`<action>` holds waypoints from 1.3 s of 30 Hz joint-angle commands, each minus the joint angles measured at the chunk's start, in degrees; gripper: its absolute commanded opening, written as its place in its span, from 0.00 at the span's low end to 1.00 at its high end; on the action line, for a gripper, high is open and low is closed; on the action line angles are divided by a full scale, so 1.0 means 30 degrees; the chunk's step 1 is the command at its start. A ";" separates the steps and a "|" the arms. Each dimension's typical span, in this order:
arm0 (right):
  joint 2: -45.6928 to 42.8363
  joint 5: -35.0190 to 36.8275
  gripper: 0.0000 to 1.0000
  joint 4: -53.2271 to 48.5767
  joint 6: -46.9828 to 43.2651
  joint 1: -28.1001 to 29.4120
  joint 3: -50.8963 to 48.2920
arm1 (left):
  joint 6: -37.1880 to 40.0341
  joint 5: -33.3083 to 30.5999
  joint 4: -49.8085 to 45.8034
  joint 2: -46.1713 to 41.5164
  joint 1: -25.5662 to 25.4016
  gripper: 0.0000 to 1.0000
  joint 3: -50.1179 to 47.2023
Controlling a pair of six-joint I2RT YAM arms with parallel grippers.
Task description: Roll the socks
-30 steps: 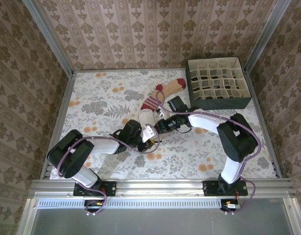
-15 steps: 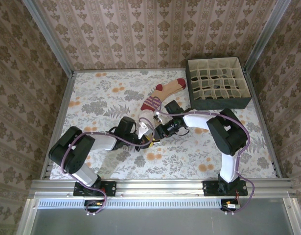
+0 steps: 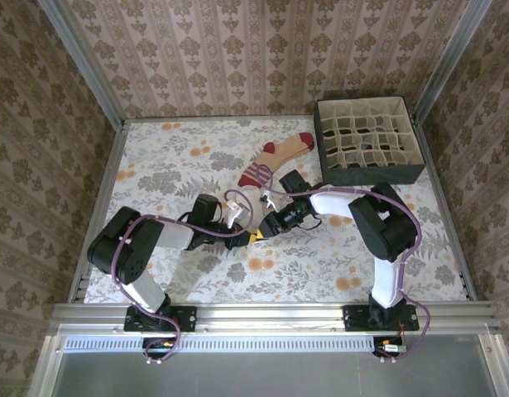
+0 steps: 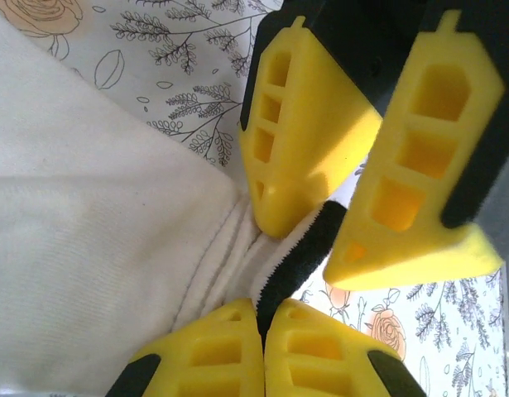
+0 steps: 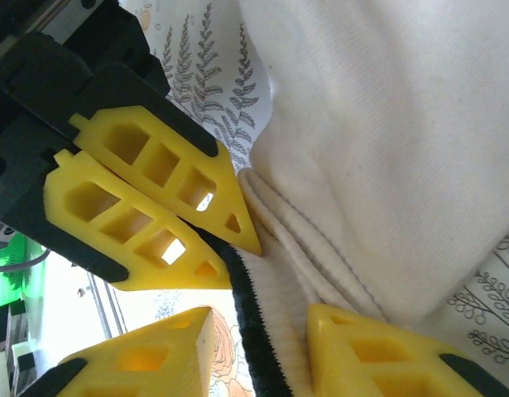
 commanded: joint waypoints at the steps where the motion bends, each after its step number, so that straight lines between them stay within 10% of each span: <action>1: 0.0452 0.0865 0.34 -0.1431 -0.0484 -0.0044 0.0149 | -0.0854 -0.0285 0.0667 0.0560 0.0375 0.00 -0.0252; 18: 0.1614 0.6189 0.04 -0.3921 0.1225 0.0015 0.1508 | -0.0887 -0.0761 0.1788 0.0021 0.0624 0.10 -0.0615; 30: 0.2518 0.7457 0.03 -0.6493 0.1532 0.0015 0.3079 | 0.4902 -0.4263 -0.0981 -0.7379 -0.0051 0.26 -0.1103; 39: 0.2521 0.6591 0.04 -0.6368 0.1231 0.0015 0.3372 | 0.4829 -0.5654 0.0744 -0.5943 -0.1281 0.39 -0.2065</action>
